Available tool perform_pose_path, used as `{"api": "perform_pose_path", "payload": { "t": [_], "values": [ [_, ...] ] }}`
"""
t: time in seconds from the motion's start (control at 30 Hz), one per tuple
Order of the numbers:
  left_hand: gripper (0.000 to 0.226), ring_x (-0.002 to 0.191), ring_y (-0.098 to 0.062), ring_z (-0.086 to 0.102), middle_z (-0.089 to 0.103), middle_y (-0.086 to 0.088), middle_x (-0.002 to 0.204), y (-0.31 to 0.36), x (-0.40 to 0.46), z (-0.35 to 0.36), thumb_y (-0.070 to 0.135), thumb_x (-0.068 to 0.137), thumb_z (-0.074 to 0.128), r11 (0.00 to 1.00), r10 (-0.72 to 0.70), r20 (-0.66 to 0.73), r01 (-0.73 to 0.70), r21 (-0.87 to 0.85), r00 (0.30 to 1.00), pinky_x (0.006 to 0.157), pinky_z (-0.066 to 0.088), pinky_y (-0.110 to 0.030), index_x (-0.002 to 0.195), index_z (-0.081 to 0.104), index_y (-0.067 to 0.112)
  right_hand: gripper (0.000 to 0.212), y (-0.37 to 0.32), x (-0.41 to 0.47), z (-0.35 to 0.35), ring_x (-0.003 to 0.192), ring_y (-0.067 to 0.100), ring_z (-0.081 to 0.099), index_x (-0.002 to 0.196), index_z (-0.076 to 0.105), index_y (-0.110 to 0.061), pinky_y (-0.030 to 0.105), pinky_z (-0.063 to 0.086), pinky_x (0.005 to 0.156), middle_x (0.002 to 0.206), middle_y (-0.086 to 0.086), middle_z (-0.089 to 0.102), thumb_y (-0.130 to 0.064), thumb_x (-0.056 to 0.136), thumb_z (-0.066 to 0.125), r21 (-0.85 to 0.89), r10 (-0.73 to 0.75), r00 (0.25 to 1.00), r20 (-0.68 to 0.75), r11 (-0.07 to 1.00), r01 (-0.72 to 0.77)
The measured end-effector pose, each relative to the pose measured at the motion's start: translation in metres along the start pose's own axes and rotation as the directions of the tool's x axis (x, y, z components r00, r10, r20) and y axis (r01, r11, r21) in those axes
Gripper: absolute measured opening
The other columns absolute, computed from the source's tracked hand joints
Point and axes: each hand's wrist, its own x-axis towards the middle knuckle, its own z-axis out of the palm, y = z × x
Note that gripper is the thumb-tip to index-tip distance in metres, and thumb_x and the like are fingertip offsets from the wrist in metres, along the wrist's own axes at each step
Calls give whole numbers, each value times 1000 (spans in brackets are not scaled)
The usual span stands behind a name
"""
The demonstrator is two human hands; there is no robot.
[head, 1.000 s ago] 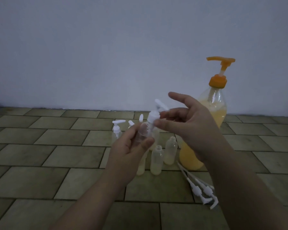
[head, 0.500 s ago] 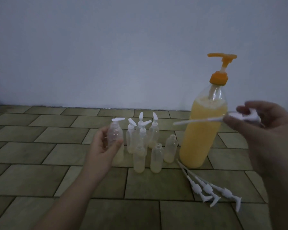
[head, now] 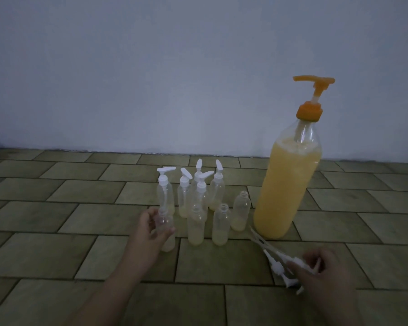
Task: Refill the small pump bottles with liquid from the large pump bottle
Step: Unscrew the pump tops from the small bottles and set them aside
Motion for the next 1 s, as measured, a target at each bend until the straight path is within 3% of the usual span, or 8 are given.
{"api": "perform_pose_path", "payload": {
  "t": [0.13,0.27,0.4,0.63,0.73,0.8,0.9,1.0],
  "values": [
    [58,113,-6,52,57,11,119,-10,4,-9,31,68,78,996,-1,60,6,-84,998,94,42,-25,117,46,29,34,3,1,8,82,16,47,80,56,-20,28,33,61,92,0,49,-21,64,86,-105,-57,996,66,992,64],
    [52,117,-9,53,58,7,121,-14,0,-20,62,78,50,971,33,-92,-54,-235,995,101,39,-31,116,51,26,40,3,2,9,83,12,45,72,50,-30,26,31,60,94,-2,46,-22,61,87,-123,-111,982,150,984,130],
    [41,110,-15,50,53,1,125,-4,40,-28,30,89,61,991,-128,-306,110,-74,944,90,39,-31,124,47,16,45,-1,1,8,73,17,49,67,49,-33,28,32,58,90,5,53,-16,57,89,-105,-218,973,75,969,225],
    [70,129,-20,43,47,2,140,-2,104,-14,24,76,76,979,-173,187,148,139,967,101,41,-41,138,43,22,40,-10,0,5,63,4,48,67,56,-21,-3,35,68,72,3,57,-1,56,88,-86,-420,905,-73,906,414],
    [51,117,-22,52,56,-3,130,-1,107,-3,25,82,70,976,-169,52,160,150,984,88,45,-36,129,51,17,15,-14,0,7,71,3,47,70,53,-24,-3,31,72,70,-2,54,-31,72,66,16,-507,852,-132,858,513],
    [40,108,-20,57,61,-2,121,7,100,-5,30,84,67,986,-156,-39,158,51,987,82,47,-33,120,55,16,23,-19,-3,6,75,2,49,74,55,-20,2,33,74,74,-8,53,-42,77,57,58,-548,821,-163,825,562],
    [20,99,-14,59,64,8,102,41,81,-18,31,85,66,985,-45,-127,22,-172,991,71,44,-24,103,60,25,15,-42,-9,3,77,-3,48,83,55,-20,1,34,75,80,-13,51,-34,76,55,56,-603,772,-199,780,624],
    [19,92,-14,63,68,4,97,89,58,-26,31,77,72,965,129,-199,-169,-200,971,81,51,-32,94,65,25,9,-91,-16,0,80,-6,51,84,58,-27,0,35,68,82,-18,56,-29,76,62,80,-602,781,-165,781,619]
  ]
}}
